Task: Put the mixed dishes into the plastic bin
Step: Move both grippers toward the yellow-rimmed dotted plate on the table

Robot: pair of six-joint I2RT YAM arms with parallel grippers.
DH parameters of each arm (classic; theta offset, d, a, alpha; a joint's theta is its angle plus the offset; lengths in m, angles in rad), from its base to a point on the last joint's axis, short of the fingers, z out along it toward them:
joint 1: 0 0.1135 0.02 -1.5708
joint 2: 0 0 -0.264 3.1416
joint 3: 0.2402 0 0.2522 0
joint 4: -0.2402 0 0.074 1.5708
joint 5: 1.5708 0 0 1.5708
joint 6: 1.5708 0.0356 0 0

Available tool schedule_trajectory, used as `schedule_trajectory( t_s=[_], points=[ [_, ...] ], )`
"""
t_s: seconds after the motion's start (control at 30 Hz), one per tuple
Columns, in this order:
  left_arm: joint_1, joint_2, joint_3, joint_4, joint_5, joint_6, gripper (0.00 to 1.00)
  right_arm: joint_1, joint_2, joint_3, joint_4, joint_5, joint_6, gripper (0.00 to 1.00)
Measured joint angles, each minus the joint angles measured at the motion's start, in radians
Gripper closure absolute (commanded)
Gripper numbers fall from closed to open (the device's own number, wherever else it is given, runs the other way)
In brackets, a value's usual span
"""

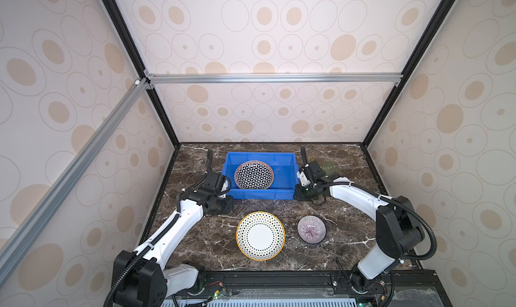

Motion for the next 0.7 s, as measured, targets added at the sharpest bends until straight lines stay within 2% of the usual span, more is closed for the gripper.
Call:
schedule_trajectory(
  t_s=[0.37,0.7],
  points=[
    [-0.082,-0.073,-0.102,0.008,0.0,-0.07,0.67,0.009,-0.179,-0.017,-0.028,-0.055,-0.002,0.67],
    [-0.143,-0.153,-0.186,0.026,0.0,-0.151,0.66,0.135,-0.25,-0.069,-0.057,-0.053,-0.018,0.67]
  ],
)
